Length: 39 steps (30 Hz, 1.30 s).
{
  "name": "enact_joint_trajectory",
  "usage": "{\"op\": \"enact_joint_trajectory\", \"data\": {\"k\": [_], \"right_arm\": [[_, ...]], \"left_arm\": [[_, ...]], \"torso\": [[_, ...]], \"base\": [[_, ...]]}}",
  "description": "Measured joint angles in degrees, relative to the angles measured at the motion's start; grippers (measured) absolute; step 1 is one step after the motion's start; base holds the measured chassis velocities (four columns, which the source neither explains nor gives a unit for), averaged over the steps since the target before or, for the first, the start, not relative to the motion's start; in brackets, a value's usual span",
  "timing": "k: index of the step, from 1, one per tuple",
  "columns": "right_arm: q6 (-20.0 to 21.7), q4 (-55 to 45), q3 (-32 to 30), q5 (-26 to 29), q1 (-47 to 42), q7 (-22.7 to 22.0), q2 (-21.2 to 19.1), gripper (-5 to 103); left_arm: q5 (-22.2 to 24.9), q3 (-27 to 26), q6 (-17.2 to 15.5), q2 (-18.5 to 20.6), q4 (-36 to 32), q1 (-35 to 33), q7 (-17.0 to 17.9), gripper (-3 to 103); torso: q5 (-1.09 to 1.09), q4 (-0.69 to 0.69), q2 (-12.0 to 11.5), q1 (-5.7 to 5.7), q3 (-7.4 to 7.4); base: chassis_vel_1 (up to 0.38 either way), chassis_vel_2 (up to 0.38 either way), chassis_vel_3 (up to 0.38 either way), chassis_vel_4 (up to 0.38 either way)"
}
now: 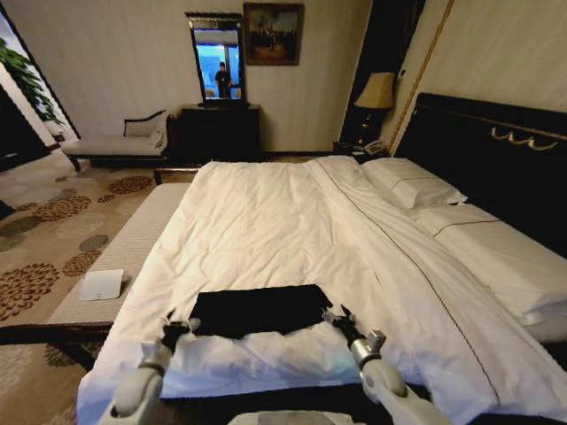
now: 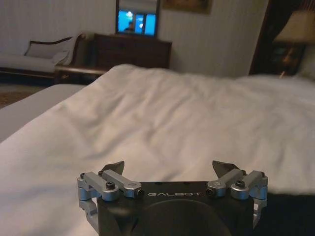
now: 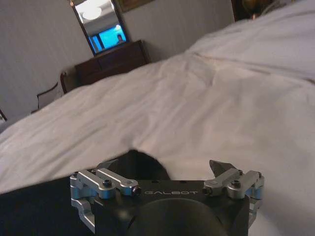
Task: Fold the clothes on the bed.
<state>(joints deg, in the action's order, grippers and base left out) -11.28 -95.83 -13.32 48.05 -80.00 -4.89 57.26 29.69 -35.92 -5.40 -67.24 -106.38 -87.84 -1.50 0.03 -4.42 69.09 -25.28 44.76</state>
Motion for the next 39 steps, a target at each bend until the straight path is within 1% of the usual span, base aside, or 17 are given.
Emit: {"op": "enact_joint_trajectory", "data": {"k": [2, 3, 5, 7, 8, 9, 12, 15, 18, 19, 21, 25, 28, 29, 33, 36, 39], "right_arm": [[-0.29, 0.38, 0.01, 0.05, 1.09, -0.20, -0.11, 100], [-0.29, 0.38, 0.01, 0.05, 1.09, -0.20, -0.11, 100], [-0.40, 1.44, 0.33, 0.02, 2.26, -0.28, -0.07, 100], [-0.43, 2.64, 0.78, 0.02, 3.35, -0.44, 0.08, 100], [-0.43, 2.64, 0.78, 0.02, 3.35, -0.44, 0.08, 100], [-0.44, 3.21, 0.94, 0.03, 3.59, -0.48, 0.13, 100], [-0.58, 3.86, 0.97, 0.03, 3.39, -0.49, 0.28, 100], [-0.68, 3.89, 0.89, 0.04, 3.11, -0.47, 0.35, 100], [-1.08, 4.28, 0.70, 0.08, 3.11, -0.33, 0.45, 100], [-1.08, 4.28, 0.70, 0.08, 3.11, -0.33, 0.45, 100], [-1.41, 5.05, 0.68, 0.13, 3.62, -0.19, 0.58, 100], [-1.78, 5.82, 0.68, 1.12, 4.23, 0.51, 0.65, 100], [-0.65, 4.81, 0.66, 6.58, 3.98, 2.24, 0.12, 100], [-0.65, 4.81, 0.66, 6.58, 3.98, 2.24, 0.12, 100], [3.29, 1.68, 0.10, 14.72, 2.44, 2.95, -0.39, 100], [5.22, 0.39, -0.38, 17.28, 1.01, 2.97, -0.24, 100], [8.33, -1.83, -1.41, 20.69, -1.39, 1.64, 0.64, 100]], "left_arm": [[-1.30, 2.24, -0.72, -0.87, 0.59, 1.85, -0.04, 100], [-1.30, 2.24, -0.72, -0.87, 0.59, 1.85, -0.04, 100], [-3.38, 4.54, -1.17, -2.23, 3.46, 3.63, -0.01, 100], [-5.02, 6.94, -1.66, -4.53, 9.27, 6.40, 0.43, 100], [-5.02, 6.94, -1.66, -4.53, 9.27, 6.40, 0.43, 100], [-5.77, 7.30, -1.45, -6.00, 12.95, 8.33, 1.02, 100], [-5.58, 6.44, -0.23, -8.78, 18.37, 12.10, 2.15, 100], [-5.10, 5.02, 0.27, -9.43, 19.63, 12.95, 2.41, 100], [-3.15, 2.30, 0.33, -8.02, 18.33, 11.85, 3.12, 100], [-3.15, 2.30, 0.33, -8.02, 18.33, 11.85, 3.12, 100], [-1.79, 0.49, 0.16, -6.48, 15.77, 10.34, 3.44, 100], [-0.86, -1.80, -0.08, -5.56, 12.54, 9.04, 3.93, 100], [1.57, -6.28, -1.18, -5.18, 7.03, 7.04, 4.49, 100], [1.57, -6.28, -1.18, -5.18, 7.03, 7.04, 4.49, 100], [3.21, -12.35, -2.16, -4.30, 2.79, 3.30, 4.37, 100], [3.73, -14.47, -2.15, -3.87, 2.41, 1.27, 3.60, 100], [4.17, -15.92, -1.08, -3.70, 2.79, -1.18, 2.86, 100]], "torso": [[-0.01, 0.00, 0.01, 0.00, 0.00], [-0.01, 0.00, 0.01, 0.00, 0.00], [-0.03, -0.01, 0.00, 0.00, 0.00], [-0.04, 0.02, 0.00, 0.00, 0.01], [-0.04, 0.02, 0.00, 0.00, 0.01], [-0.04, 0.01, 0.00, -0.01, 0.01], [-0.04, -0.02, 0.00, 0.00, 0.00], [-0.04, -0.03, 0.00, 0.00, 0.00], [-0.04, -0.02, 0.00, 0.00, 0.00], [-0.04, -0.02, 0.00, 0.00, 0.00], [-0.03, 0.04, 0.00, 0.00, 0.01], [-0.04, 0.02, 0.00, 0.00, 0.00], [-0.03, -0.01, 0.00, 0.00, 0.01], [-0.03, -0.01, 0.00, 0.00, 0.01], [-0.04, 0.00, 0.00, 0.00, 0.00], [-0.04, 0.04, 0.00, 0.00, 0.00], [-0.06, -0.01, 0.00, 0.00, 0.00]], "base": [[0.000, 0.000, 0.000, 0.000], [0.000, 0.000, 0.000, 0.000], [0.000, 0.000, 0.000, 0.000], [0.000, 0.000, 0.000, 0.000], [0.000, 0.000, 0.000, 0.000], [0.000, 0.000, 0.000, 0.000], [0.000, 0.000, 0.000, 0.000], [0.000, 0.000, 0.000, 0.000], [0.000, 0.000, 0.000, 0.000], [0.000, 0.000, 0.000, 0.000], [0.000, 0.000, 0.000, 0.000], [0.000, 0.000, 0.000, 0.000], [0.000, 0.000, 0.000, 0.000], [0.000, 0.000, 0.000, 0.000], [0.000, 0.000, 0.000, 0.000], [0.000, 0.000, 0.000, 0.000], [0.000, 0.000, 0.000, 0.000]]}}
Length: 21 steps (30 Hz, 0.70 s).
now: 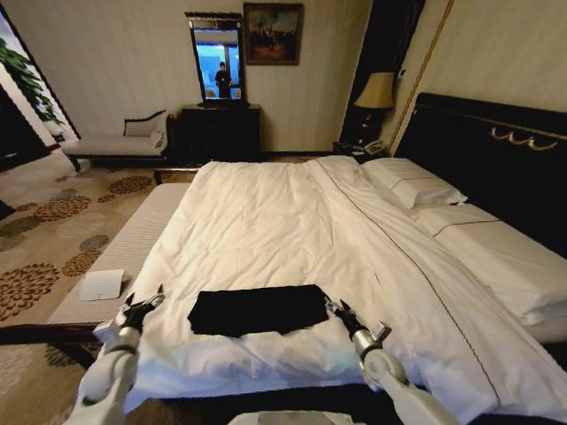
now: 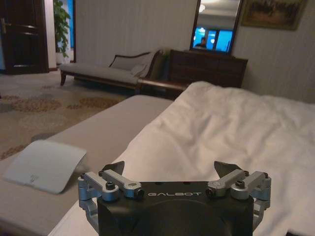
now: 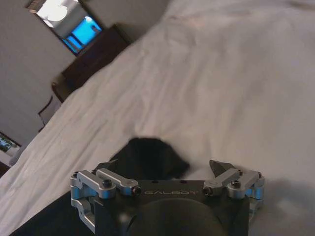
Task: Fold the clothes on the bed.
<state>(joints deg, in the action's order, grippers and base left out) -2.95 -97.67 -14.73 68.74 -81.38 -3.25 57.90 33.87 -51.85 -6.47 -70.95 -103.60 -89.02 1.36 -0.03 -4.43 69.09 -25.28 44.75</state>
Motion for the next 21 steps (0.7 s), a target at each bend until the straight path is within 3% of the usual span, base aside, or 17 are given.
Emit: {"op": "enact_joint_trajectory", "data": {"k": [6, 20, 21], "right_arm": [[2.16, -1.60, -0.08, 2.28, -1.33, -1.90, 2.54, 100], [3.47, -1.48, 0.42, 4.37, -0.38, -2.87, 7.95, 102], [3.47, -1.43, 0.43, 4.41, -0.27, -2.92, 8.29, 98]], "left_arm": [[0.36, -1.31, 1.57, -2.07, -1.55, -3.17, -0.59, 100], [0.63, -0.88, 1.04, -4.32, -7.38, -5.07, 0.16, 100], [0.59, -0.76, 0.93, -4.43, -7.70, -5.13, 0.26, 100]], "torso": [[0.01, 0.03, 0.00, 0.00, 0.00], [0.02, 0.01, 0.00, 0.00, 0.00], [0.02, 0.01, 0.00, 0.00, 0.00]], "base": [[0.000, 0.000, 0.000, 0.000], [0.000, 0.000, 0.000, 0.000], [0.000, 0.000, 0.000, 0.000]]}}
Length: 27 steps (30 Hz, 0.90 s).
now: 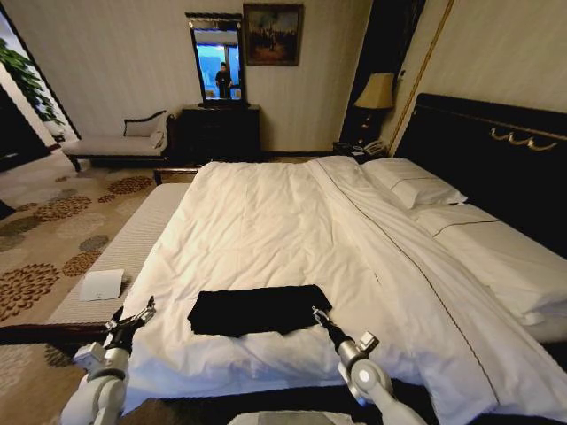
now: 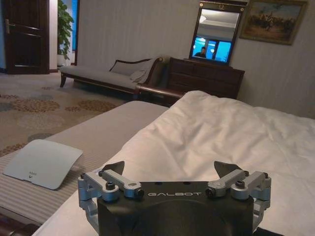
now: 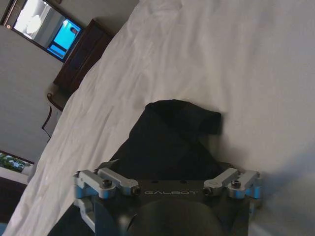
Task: Fold the clothes on the bed.
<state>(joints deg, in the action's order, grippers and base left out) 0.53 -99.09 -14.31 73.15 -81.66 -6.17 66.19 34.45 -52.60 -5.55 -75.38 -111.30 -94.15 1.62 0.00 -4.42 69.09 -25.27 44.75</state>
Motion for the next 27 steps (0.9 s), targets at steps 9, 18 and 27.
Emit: {"op": "enact_joint_trajectory", "data": {"k": [9, 18, 27], "right_arm": [[-0.32, 0.23, -0.45, -0.43, 0.42, -0.04, 2.13, 66], [-1.56, 3.24, -0.68, -2.07, 1.46, 0.15, 4.32, 39], [-2.96, 1.63, -2.95, -1.01, 1.11, 0.96, 4.94, 4]], "left_arm": [[-0.11, 0.26, -0.18, -0.22, -1.51, -0.72, 0.25, 100], [-0.16, 0.40, 0.26, -0.22, -2.64, -1.98, 0.30, 100], [1.49, -0.69, 0.43, -0.28, -3.15, -2.11, 0.79, 100]], "torso": [[0.00, 0.00, 0.00, 0.00, 0.00], [0.00, 0.01, 0.00, 0.00, 0.01], [0.02, 0.02, 0.00, 0.00, 0.01]], "base": [[0.000, 0.000, 0.000, 0.000], [0.000, 0.000, 0.000, 0.000], [0.000, 0.000, 0.000, 0.000]]}}
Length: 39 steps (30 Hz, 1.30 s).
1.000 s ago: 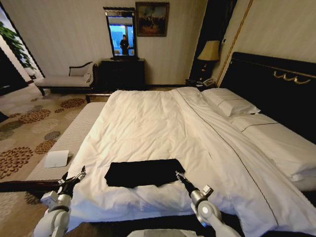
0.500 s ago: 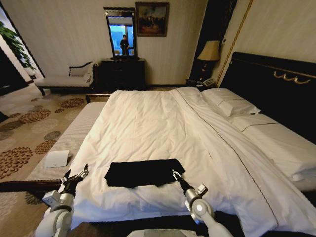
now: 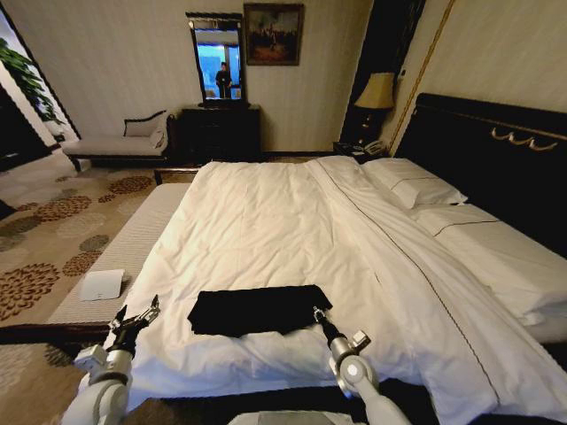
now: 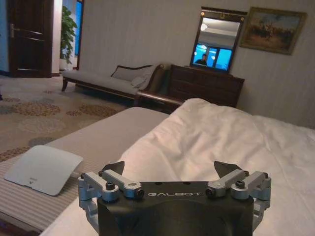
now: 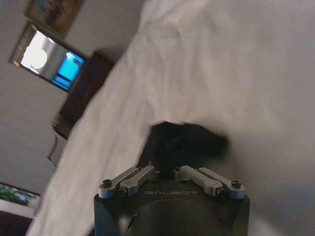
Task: Fold the clothes on the bed.
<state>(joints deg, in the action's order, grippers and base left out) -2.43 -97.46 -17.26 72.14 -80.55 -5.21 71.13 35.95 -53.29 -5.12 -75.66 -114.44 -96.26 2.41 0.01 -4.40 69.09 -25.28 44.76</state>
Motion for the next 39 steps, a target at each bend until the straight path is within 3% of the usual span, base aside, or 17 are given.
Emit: {"op": "enact_joint_trajectory", "data": {"k": [4, 11, 17, 27, 30, 32, 33, 39], "right_arm": [[-0.17, -3.26, -2.38, 1.58, -1.44, 0.60, -1.17, 4], [-0.42, -7.89, -11.71, 6.05, -6.55, 2.72, -11.96, 4], [-1.96, -6.06, -13.35, 4.82, -7.24, 5.27, -15.10, 4], [-7.47, -7.19, -4.54, -4.79, -2.18, 14.46, -15.28, 4], [-8.18, -8.28, 1.26, -6.90, 0.98, 16.39, -18.59, 4], [-8.22, -9.15, 5.45, -8.78, 3.48, 17.07, -21.38, 4], [-8.22, -9.15, 5.45, -8.78, 3.48, 17.07, -21.38, 4], [-7.27, -8.31, 18.61, -11.48, 13.81, 17.26, -25.59, 4]], "left_arm": [[1.53, -1.11, -0.18, 0.64, 0.05, 0.42, 0.23, 100], [6.04, -5.13, -1.12, 3.41, 2.60, 3.34, 0.33, 100], [8.28, -8.85, -2.82, 5.44, 5.22, 5.35, 1.54, 100], [9.81, -15.39, -3.93, 7.67, 8.50, 3.96, 3.02, 100], [10.36, -16.48, -3.94, 8.38, 8.40, 3.11, 3.15, 100], [10.53, -16.35, -3.93, 8.85, 8.48, 3.11, 3.14, 100], [10.53, -16.35, -3.93, 8.85, 8.48, 3.11, 3.14, 100], [10.56, -17.46, -3.25, 7.38, 8.53, 1.04, 2.99, 100]], "torso": [[-0.01, 0.00, 0.00, 0.00, 0.00], [-0.03, -0.02, 0.00, 0.00, 0.00], [-0.02, -0.03, 0.00, 0.00, 0.00], [-0.03, -0.03, 0.00, 0.00, -0.01], [-0.01, 0.04, 0.00, 0.00, -0.01], [-0.03, -0.05, 0.00, 0.00, -0.01], [-0.03, -0.05, 0.00, 0.00, -0.01], [-0.01, 0.02, 0.00, 0.00, -0.01]], "base": [[0.000, 0.000, 0.000, 0.000], [0.000, 0.000, 0.000, 0.000], [0.000, 0.000, 0.000, 0.000], [0.000, 0.000, 0.000, 0.000], [0.000, 0.000, 0.000, 0.000], [0.000, 0.000, 0.000, 0.000], [0.000, 0.000, 0.000, 0.000], [0.000, 0.000, 0.000, 0.000]]}}
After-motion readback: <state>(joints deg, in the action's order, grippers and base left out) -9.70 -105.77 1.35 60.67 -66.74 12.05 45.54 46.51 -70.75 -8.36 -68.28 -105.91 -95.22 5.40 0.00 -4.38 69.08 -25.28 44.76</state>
